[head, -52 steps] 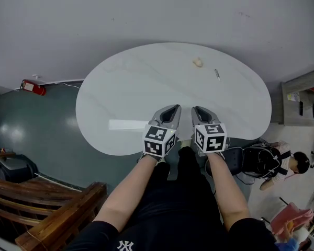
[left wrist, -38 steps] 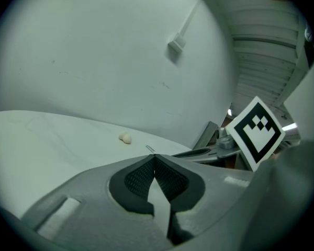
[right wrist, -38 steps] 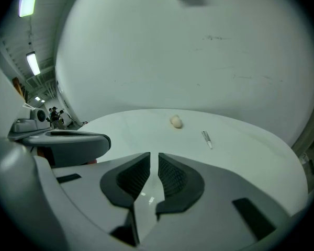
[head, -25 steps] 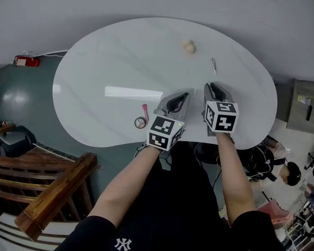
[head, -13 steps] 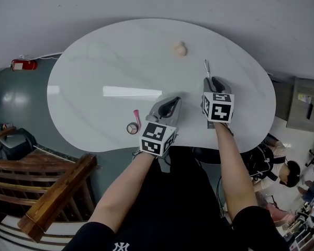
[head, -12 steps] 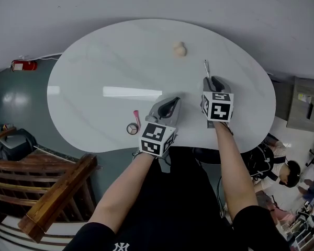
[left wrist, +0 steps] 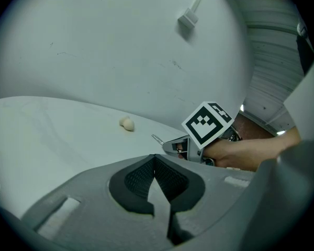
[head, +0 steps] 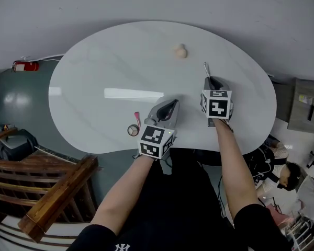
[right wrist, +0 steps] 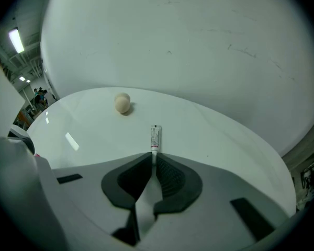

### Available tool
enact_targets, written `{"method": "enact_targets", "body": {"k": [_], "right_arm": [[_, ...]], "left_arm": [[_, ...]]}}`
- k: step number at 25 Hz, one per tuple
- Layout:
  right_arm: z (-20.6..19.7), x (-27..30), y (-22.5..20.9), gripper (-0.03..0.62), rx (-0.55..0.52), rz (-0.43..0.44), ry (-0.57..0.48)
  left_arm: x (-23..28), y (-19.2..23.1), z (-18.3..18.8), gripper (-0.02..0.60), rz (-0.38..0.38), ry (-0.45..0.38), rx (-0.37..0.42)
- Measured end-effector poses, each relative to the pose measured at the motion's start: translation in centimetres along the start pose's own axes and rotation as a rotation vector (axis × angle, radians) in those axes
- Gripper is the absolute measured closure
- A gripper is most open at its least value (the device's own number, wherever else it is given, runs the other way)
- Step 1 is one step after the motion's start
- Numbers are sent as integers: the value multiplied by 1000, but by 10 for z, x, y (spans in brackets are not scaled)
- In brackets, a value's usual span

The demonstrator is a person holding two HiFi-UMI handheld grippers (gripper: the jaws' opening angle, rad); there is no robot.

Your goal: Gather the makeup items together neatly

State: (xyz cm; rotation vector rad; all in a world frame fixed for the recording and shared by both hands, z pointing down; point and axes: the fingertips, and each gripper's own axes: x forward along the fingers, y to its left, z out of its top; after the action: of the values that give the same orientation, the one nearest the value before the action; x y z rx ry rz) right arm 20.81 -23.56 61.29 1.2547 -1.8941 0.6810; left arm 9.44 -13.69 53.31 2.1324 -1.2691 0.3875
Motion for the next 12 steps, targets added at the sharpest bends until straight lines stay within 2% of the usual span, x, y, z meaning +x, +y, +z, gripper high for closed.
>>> {"method": "enact_targets", "body": {"k": [12], "right_arm": [[0, -25, 2, 559, 63, 9, -64]], "left_arm": [[-5, -6, 7, 574, -21, -34, 13]]}}
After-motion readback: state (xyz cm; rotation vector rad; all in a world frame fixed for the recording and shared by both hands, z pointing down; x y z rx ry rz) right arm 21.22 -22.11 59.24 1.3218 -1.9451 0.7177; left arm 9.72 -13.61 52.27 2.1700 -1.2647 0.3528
